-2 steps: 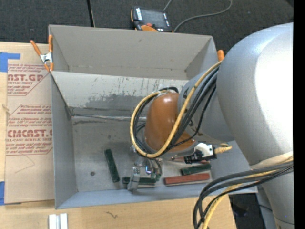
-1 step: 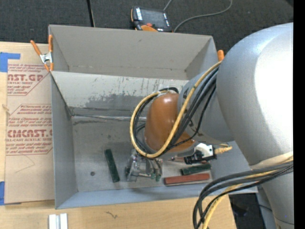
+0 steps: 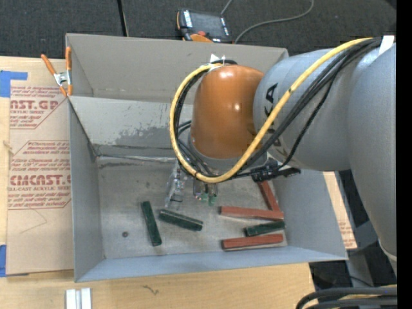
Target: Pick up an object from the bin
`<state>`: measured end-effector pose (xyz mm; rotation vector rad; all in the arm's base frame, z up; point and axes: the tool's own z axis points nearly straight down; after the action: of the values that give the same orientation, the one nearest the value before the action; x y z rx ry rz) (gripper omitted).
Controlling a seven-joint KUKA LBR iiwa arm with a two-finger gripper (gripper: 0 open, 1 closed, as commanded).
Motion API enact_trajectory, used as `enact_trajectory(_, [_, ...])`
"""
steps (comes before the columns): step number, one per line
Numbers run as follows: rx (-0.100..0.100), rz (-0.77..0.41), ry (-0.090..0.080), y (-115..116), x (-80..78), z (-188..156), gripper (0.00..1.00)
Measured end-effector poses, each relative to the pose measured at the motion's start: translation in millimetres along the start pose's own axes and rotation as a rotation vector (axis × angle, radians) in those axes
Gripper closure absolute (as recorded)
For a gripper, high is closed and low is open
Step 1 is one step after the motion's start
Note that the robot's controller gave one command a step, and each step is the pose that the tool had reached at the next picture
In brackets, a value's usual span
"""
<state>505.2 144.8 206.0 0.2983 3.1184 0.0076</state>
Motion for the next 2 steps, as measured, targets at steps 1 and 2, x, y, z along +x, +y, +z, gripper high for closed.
enact_trajectory(1, [0.005, 0.002, 0.007, -2, 1.5, 5, 0.00])
enact_trajectory(2, [0.007, -0.141, 0.014, -35, -59.7, 135, 0.00])
